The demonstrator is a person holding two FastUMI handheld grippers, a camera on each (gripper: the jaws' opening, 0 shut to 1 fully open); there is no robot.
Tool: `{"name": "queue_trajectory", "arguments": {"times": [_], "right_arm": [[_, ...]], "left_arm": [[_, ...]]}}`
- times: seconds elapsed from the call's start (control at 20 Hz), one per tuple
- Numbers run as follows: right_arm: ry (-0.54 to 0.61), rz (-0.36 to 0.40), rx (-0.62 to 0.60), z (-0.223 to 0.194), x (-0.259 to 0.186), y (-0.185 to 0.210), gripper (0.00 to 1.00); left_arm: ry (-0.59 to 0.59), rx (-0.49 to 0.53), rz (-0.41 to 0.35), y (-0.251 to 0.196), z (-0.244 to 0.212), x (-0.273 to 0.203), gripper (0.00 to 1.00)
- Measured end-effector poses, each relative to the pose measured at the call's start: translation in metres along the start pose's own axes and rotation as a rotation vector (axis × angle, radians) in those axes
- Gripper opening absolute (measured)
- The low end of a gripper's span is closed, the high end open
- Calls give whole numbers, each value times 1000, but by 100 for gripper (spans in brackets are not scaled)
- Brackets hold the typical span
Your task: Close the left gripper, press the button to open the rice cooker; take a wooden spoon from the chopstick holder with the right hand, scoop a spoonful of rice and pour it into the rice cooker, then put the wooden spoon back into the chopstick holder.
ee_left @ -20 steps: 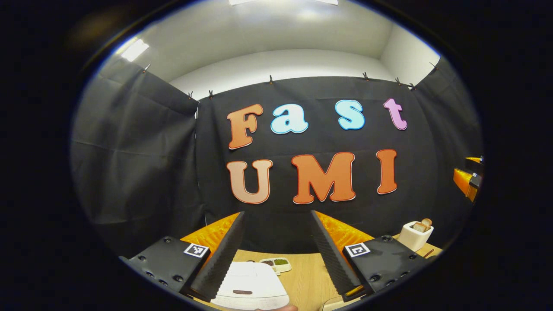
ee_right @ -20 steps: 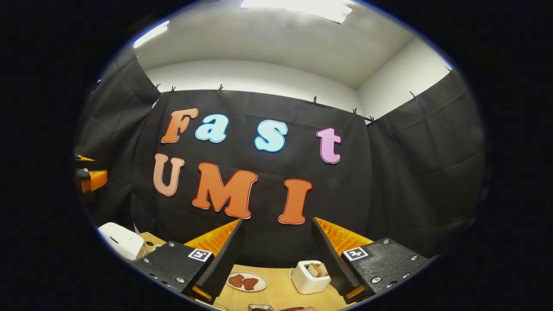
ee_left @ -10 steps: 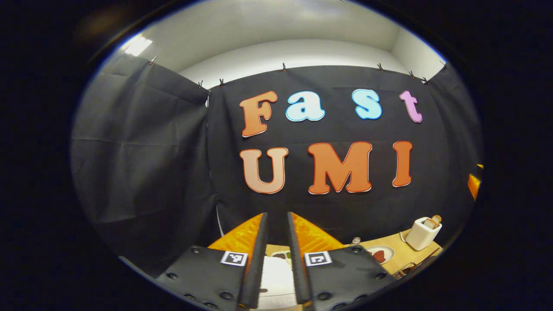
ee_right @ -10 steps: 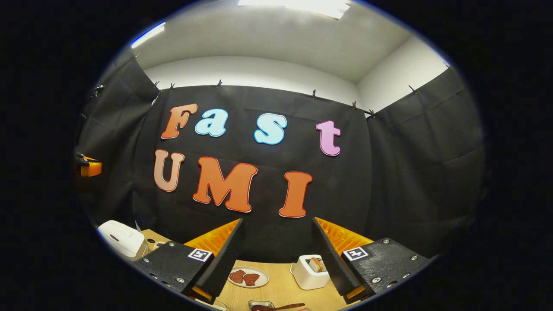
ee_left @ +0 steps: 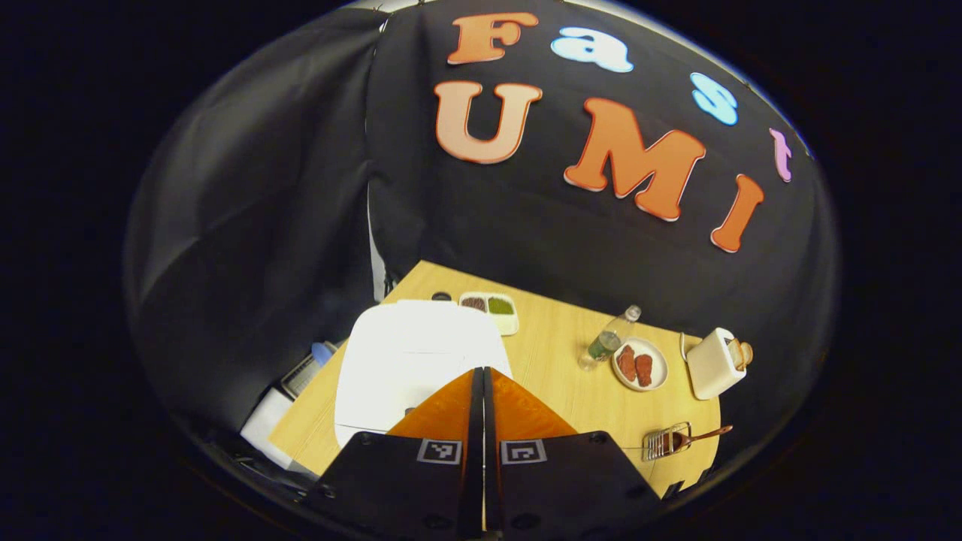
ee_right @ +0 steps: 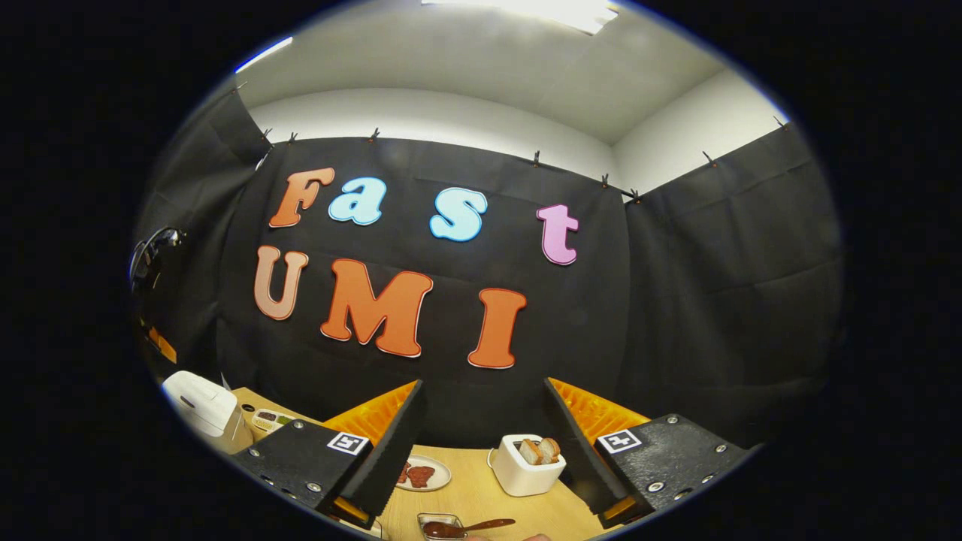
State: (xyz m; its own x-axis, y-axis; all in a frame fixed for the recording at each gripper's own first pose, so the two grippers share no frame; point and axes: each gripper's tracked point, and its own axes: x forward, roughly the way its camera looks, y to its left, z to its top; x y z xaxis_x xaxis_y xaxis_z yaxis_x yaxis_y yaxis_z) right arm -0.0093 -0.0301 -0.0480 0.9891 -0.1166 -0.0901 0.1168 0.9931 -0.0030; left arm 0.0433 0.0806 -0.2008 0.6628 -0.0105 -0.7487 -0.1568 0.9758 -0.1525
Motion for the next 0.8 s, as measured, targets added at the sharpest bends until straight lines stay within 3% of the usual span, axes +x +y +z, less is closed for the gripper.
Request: {"name": "queue_trajectory", "arguments": {"times": [0.5, 0.8], "right_arm": [[75, -98, 16, -21, -34, -18, 95], [63, -111, 64, -18, -42, -14, 94]], "left_arm": [[390, -88, 25, 41, -64, 64, 6], [455, -93, 3, 50, -75, 85, 6]]}}
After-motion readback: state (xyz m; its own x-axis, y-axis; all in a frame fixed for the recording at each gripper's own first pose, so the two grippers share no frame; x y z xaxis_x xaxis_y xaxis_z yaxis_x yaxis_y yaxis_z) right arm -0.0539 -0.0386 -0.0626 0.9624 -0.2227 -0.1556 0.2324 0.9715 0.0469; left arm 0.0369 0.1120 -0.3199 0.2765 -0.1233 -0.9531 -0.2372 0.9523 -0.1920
